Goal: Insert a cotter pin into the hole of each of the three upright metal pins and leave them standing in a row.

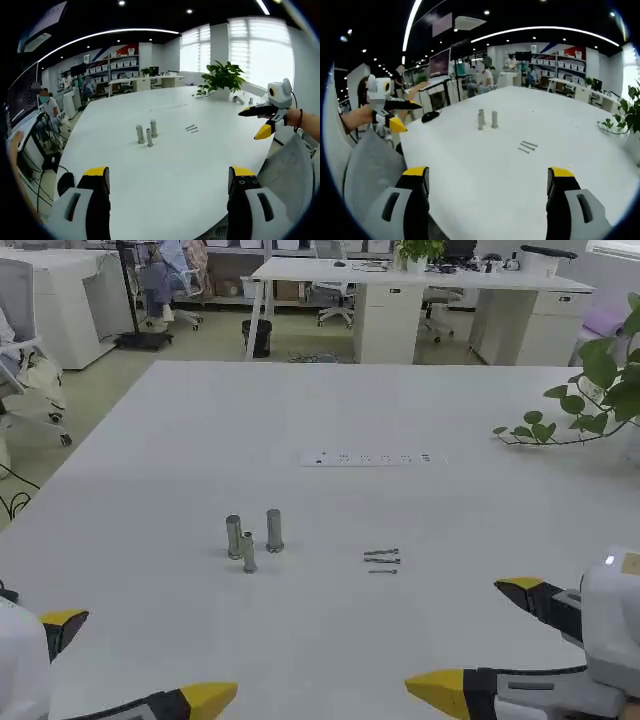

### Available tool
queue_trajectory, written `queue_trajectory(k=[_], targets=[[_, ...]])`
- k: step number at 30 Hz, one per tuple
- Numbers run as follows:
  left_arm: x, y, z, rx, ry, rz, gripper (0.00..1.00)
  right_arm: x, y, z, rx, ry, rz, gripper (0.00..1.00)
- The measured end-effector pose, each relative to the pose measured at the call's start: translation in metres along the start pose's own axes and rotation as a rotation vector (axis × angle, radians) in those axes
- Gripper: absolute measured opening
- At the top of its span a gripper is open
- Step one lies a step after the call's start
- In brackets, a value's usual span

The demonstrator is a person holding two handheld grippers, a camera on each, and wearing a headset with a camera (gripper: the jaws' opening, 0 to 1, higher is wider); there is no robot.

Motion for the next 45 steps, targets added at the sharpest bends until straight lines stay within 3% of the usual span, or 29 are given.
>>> queue_trajectory(k=[22,45], targets=[[-0.0007,0.0041,-0.0022,0.020,-0.011,-0.004,0.93,0.0025,0.0038,-0.0005,0.000,-0.022,0.027,1.00],[-0.0008,0.0068,-0.0015,0.021,-0.016,0.002,0.91,0.0031,-0.0021,-0.0055,0.015,0.009,0.019,1.00]])
Point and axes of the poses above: the centre of the closed fingertips' face, and the gripper's own axes: y roughly backward along the fingers, z roughly to its right, x roughly out of its top, the point moved 1 cm from there along y, roughly backward along the fingers, and after that the axes turned 6 degrees about -x, right-handed, at the moved point
